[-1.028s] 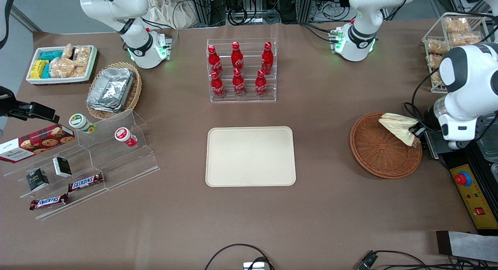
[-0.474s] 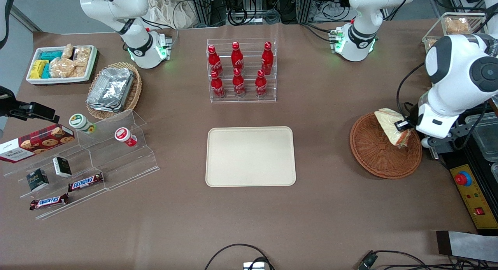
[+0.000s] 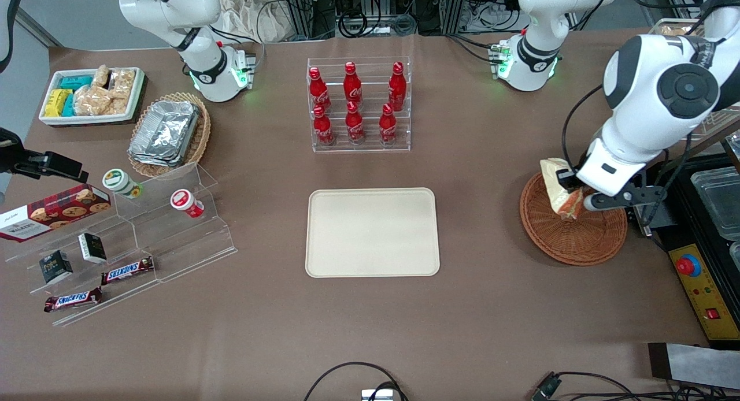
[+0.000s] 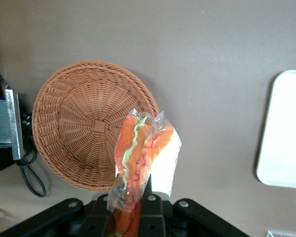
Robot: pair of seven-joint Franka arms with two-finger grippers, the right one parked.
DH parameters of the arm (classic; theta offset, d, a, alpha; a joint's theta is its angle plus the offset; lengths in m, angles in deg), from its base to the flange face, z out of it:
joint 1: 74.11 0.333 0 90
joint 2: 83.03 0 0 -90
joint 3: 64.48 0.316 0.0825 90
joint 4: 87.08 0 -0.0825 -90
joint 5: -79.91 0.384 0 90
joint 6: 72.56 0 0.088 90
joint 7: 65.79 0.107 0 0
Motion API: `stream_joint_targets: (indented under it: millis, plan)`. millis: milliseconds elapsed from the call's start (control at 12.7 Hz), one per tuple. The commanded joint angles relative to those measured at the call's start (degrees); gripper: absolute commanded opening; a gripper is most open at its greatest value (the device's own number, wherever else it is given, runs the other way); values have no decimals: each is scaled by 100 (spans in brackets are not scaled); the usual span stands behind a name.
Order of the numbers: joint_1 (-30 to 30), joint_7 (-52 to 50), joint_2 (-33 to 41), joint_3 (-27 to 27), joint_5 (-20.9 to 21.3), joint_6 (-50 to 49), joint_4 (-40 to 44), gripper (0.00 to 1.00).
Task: Place sandwich from basket to tray
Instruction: 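Lift the sandwich up out of the basket with the left gripper, then carry the held sandwich over the cream tray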
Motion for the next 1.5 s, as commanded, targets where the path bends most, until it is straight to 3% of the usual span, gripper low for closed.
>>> stream_joint_targets:
  millis: [0, 553, 870, 1265, 1423]
  plan:
    - [11, 92, -299, -343, 86, -551, 600, 12]
    - [2, -495, -1071, -1424, 182, -613, 1101, 14]
    - [2, -1656, -1951, -2058, 884, -587, 1576, 14]
    - [-15, -2052, -2417, -2427, 1350, -508, 1621, 15]
    - [-479, -2341, -2733, -2384, 1552, -508, 1839, 16]
